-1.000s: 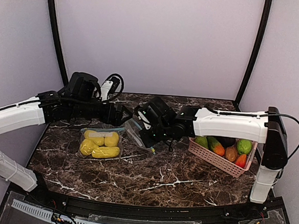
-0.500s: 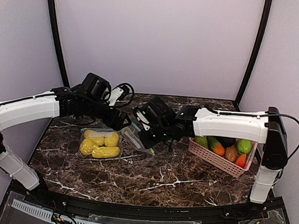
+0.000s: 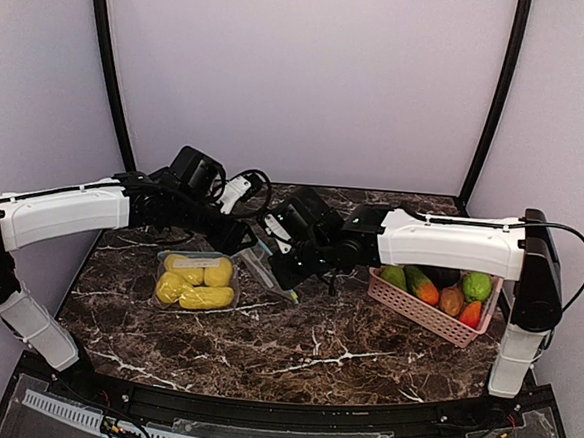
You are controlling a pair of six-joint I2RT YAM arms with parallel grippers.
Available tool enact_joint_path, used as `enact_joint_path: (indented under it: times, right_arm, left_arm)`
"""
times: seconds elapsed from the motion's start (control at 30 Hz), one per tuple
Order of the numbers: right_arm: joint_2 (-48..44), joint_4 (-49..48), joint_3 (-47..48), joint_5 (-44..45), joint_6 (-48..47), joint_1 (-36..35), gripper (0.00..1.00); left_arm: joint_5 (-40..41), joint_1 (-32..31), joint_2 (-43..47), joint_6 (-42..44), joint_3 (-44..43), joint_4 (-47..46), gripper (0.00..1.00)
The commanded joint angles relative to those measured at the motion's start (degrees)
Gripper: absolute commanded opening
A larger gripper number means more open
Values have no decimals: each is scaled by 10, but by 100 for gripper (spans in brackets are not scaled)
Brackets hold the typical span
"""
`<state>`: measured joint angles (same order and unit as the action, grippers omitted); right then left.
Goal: Place the food in the zip-top bag and seal the zipper
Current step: Pass from the right arm to the left
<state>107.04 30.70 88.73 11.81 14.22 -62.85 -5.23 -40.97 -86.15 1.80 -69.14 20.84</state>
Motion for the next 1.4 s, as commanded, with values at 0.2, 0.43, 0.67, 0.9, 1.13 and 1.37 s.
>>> enact_joint_path:
  times: [0.2, 0.43, 0.67, 0.9, 1.13, 1.37]
  right_arm:
    - [9, 2, 15, -4, -1, -6, 0]
    - [13, 1, 18, -8, -3, -5, 0]
    - [8, 0, 10, -1, 27, 4, 0]
    - [-51, -15, -30, -26, 41, 22, 55]
    - [-167, 11, -116, -29, 74, 83, 79]
    - [-262, 61, -239, -40, 95, 214, 79]
  left_arm:
    - [-22, 3, -4, 44, 0, -18, 38]
    - [-19, 3, -10, 56, 5, -20, 20]
    - [-14, 3, 3, 63, 23, -18, 1]
    - [30, 3, 17, -6, 34, 2, 1]
    - [64, 3, 26, -98, 42, 20, 1]
    - [64, 3, 33, -134, 46, 24, 1]
